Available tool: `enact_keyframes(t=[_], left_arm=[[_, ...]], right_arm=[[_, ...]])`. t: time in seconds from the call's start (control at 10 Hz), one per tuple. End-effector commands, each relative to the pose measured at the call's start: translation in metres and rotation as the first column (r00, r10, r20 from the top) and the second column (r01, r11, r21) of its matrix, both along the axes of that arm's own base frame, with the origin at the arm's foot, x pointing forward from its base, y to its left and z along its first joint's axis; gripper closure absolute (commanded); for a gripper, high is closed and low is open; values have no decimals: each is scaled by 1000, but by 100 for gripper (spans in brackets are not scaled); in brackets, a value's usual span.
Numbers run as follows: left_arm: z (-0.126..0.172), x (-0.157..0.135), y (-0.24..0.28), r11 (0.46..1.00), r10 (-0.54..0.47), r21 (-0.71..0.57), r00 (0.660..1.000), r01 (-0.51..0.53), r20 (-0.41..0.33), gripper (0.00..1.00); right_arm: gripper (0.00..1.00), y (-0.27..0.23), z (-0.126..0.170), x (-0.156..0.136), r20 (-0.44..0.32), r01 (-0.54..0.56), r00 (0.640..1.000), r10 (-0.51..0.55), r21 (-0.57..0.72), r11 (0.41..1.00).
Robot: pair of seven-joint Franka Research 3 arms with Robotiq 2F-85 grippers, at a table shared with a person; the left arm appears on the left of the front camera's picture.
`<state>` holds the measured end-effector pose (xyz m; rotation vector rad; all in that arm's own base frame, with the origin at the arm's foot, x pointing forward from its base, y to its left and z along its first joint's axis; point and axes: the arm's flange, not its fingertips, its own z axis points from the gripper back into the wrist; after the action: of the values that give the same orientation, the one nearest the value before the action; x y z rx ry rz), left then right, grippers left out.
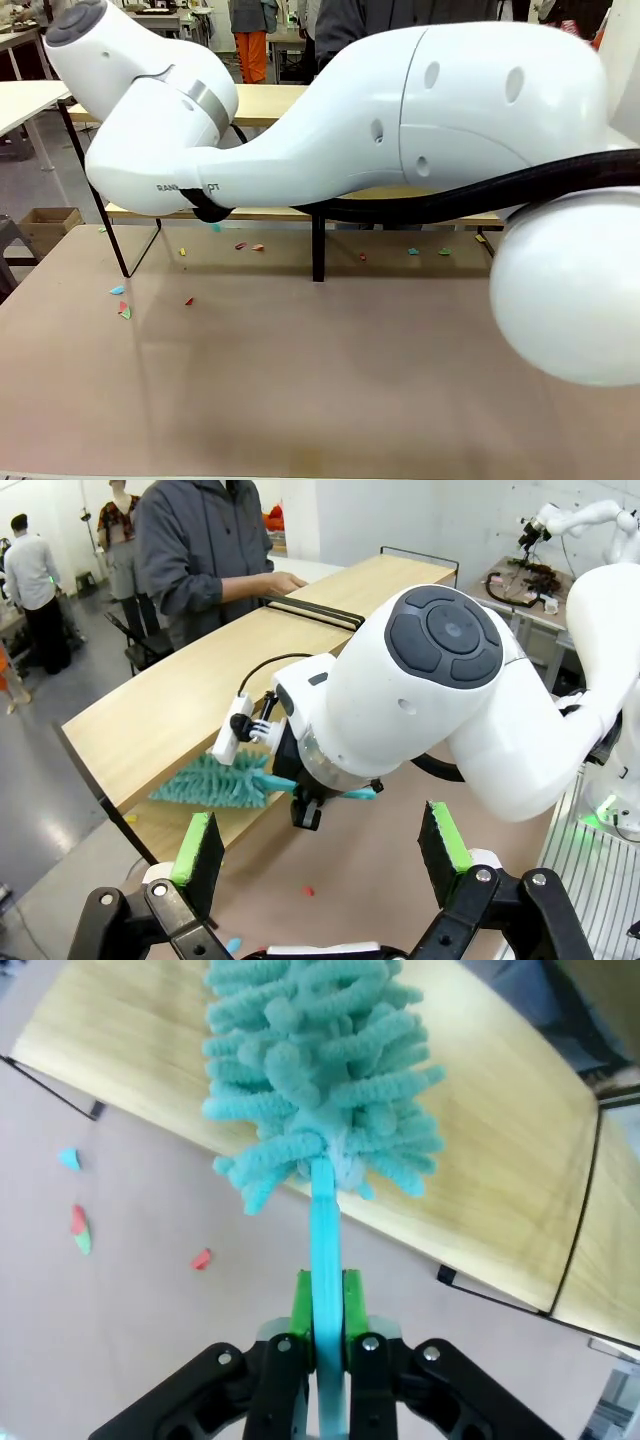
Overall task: Clean the shelves.
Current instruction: Clean a randomly selected level of the Shelf with the Duster.
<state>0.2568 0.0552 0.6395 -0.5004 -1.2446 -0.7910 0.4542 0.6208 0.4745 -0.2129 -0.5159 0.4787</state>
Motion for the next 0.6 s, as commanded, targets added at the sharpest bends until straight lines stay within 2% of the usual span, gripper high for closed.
enact_keyframes(t=[0.0,0.2,0.5], left_arm=[[-1,1,0,1000,-6,-1,1000,6,1,0],[-1,1,0,1000,-6,-1,1000,6,1,0],[-1,1,0,1000,-6,-1,1000,6,1,0]], right_arm=[[88,25,19,11,48,-69,996,70,-20,997],[88,32,20,7,43,-123,991,126,-56,991],[88,32,17,6,48,-91,994,96,-98,991]])
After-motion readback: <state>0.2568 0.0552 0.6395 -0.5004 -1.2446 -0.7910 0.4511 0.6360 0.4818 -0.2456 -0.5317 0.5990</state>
